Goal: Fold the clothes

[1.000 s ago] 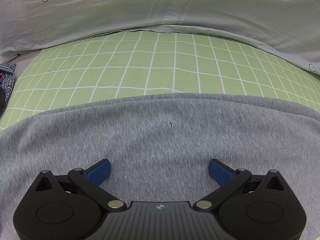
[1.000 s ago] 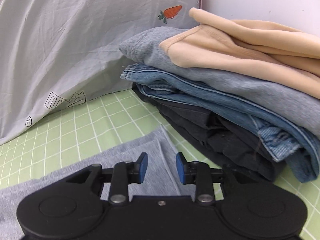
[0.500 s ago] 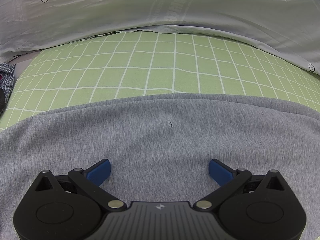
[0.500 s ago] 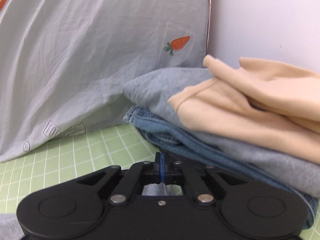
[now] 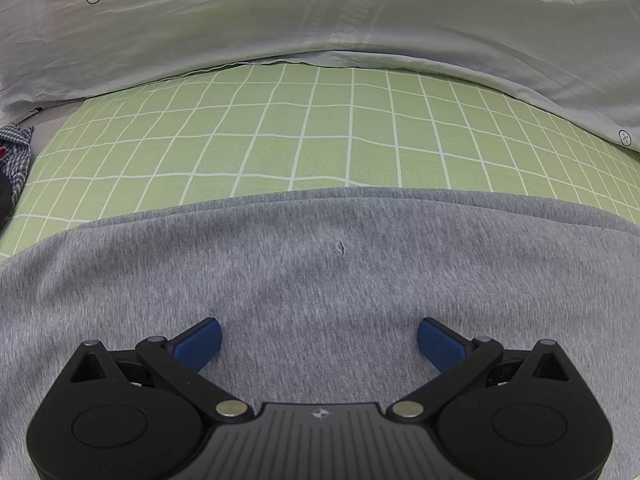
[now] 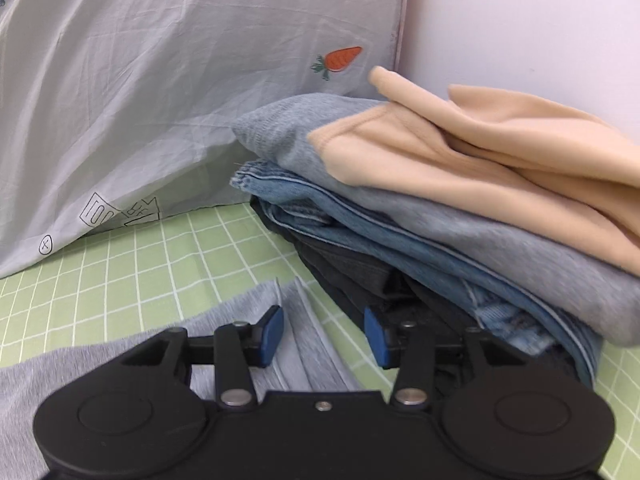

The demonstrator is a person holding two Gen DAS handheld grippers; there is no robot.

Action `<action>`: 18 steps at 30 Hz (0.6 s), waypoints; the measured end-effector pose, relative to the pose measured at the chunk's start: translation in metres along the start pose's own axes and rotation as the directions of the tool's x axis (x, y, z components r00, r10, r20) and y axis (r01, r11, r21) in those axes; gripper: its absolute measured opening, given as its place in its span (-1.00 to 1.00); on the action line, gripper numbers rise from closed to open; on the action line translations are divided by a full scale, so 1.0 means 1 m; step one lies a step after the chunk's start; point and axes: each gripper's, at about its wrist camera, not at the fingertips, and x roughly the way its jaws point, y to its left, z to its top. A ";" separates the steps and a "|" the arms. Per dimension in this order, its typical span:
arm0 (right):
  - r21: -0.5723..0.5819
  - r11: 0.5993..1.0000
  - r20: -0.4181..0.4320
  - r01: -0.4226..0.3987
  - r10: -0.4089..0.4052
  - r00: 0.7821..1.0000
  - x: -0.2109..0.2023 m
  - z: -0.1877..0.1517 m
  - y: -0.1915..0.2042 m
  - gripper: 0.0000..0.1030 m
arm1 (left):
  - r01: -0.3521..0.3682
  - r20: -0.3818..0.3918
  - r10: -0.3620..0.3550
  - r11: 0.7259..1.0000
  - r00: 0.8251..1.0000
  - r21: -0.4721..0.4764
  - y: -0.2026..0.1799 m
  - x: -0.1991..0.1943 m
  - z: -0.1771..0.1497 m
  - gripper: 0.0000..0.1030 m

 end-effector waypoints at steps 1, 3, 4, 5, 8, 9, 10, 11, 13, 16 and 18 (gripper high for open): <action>0.028 1.000 -0.018 0.007 -0.007 1.000 -0.008 -0.008 -0.006 -0.23 | -0.001 0.001 0.001 1.000 1.000 -0.002 0.000 0.000 0.000 1.00; 0.060 0.998 -0.052 0.010 -0.007 0.999 -0.022 -0.023 -0.016 -0.28 | -0.004 0.002 0.004 1.000 1.000 -0.006 0.000 -0.001 0.000 1.00; 0.067 0.998 -0.065 0.009 -0.005 0.998 -0.028 -0.031 -0.018 -0.29 | -0.006 0.002 0.006 1.000 1.000 -0.009 0.000 -0.001 0.000 1.00; 0.069 0.998 -0.078 0.006 -0.001 0.997 -0.033 -0.039 -0.019 -0.29 | -0.008 0.002 0.008 1.000 1.000 -0.012 -0.001 -0.001 0.000 1.00; 0.090 0.996 -0.100 -0.015 0.024 0.995 -0.042 -0.057 -0.021 -0.28 | -0.011 -0.001 0.011 1.000 1.000 -0.017 -0.001 -0.001 0.000 1.00; 0.101 0.995 -0.109 -0.019 0.030 0.994 -0.043 -0.061 -0.021 -0.28 | -0.013 -0.002 0.013 1.000 1.000 -0.019 -0.001 -0.001 0.000 1.00; 0.109 0.994 -0.116 -0.019 0.032 0.993 -0.043 -0.064 -0.022 -0.28 | -0.014 -0.004 0.014 1.000 1.000 -0.020 -0.001 -0.001 0.001 1.00; 0.102 0.995 -0.116 -0.022 0.034 0.993 -0.044 -0.066 -0.021 -0.39 | -0.015 -0.007 0.015 1.000 1.000 -0.021 -0.001 -0.001 0.001 1.00; 0.068 0.997 -0.106 -0.029 0.036 0.994 -0.047 -0.066 -0.019 -0.97 | -0.016 -0.012 0.015 1.000 1.000 -0.023 -0.002 0.000 0.002 1.00; 0.025 0.999 -0.064 -0.030 0.031 0.997 -0.057 -0.060 -0.016 -0.97 | -0.017 -0.015 0.016 1.000 1.000 -0.025 -0.002 0.000 0.003 1.00; 0.011 1.000 -0.026 -0.021 0.021 0.999 -0.063 -0.050 -0.018 -0.97 | -0.017 -0.014 0.017 1.000 1.000 -0.026 -0.002 0.000 0.003 1.00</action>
